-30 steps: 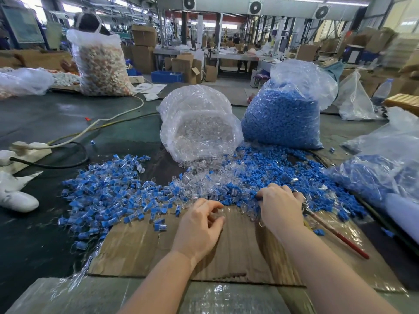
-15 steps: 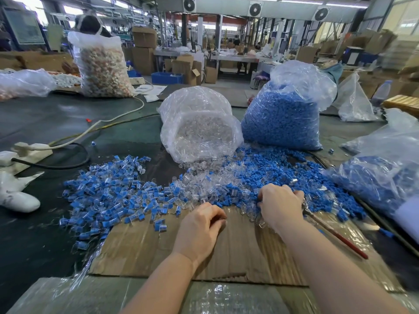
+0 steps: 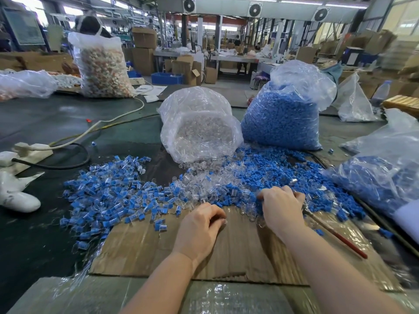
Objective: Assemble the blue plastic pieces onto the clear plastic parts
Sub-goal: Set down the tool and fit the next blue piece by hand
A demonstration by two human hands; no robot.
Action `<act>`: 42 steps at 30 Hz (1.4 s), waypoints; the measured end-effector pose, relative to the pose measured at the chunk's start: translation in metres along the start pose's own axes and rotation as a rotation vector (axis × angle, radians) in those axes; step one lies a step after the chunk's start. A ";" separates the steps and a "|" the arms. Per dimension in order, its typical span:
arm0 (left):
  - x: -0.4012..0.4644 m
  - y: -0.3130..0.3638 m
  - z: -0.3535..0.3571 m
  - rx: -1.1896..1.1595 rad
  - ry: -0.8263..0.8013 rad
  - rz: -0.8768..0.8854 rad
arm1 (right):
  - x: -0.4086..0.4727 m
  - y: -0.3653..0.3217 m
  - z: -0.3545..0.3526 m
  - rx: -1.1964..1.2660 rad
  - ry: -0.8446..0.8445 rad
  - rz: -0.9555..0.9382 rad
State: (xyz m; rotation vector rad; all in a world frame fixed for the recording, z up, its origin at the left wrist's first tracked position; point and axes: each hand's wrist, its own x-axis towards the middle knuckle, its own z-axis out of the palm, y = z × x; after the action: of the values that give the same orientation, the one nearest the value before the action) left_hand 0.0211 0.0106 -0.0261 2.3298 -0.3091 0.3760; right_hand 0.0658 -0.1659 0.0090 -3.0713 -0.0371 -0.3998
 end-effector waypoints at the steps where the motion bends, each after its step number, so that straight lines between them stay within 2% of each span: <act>1: 0.000 0.000 0.000 -0.004 0.003 -0.001 | -0.001 0.000 0.000 0.011 0.010 0.005; 5: 0.000 0.001 -0.002 -0.053 0.024 -0.026 | -0.009 -0.003 -0.004 0.102 0.121 -0.008; 7: 0.001 0.001 -0.003 -0.097 0.029 -0.054 | -0.016 -0.008 -0.006 0.226 0.172 -0.054; 11: 0.001 0.002 -0.004 -0.178 0.062 -0.136 | -0.037 -0.024 -0.003 0.538 0.186 -0.102; 18: 0.003 0.002 -0.004 -0.260 0.093 -0.200 | -0.059 -0.036 0.009 0.707 0.213 -0.118; 36: 0.001 0.004 -0.007 -0.291 -0.076 -0.140 | -0.062 -0.040 0.012 0.603 0.257 -0.195; 42: 0.003 0.003 -0.008 -0.285 -0.075 -0.133 | -0.062 -0.038 0.012 0.663 0.237 -0.170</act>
State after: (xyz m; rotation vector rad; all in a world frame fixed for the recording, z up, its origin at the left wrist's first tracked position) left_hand 0.0214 0.0135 -0.0176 2.0728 -0.2255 0.1673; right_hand 0.0075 -0.1281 -0.0172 -2.3612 -0.3473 -0.6096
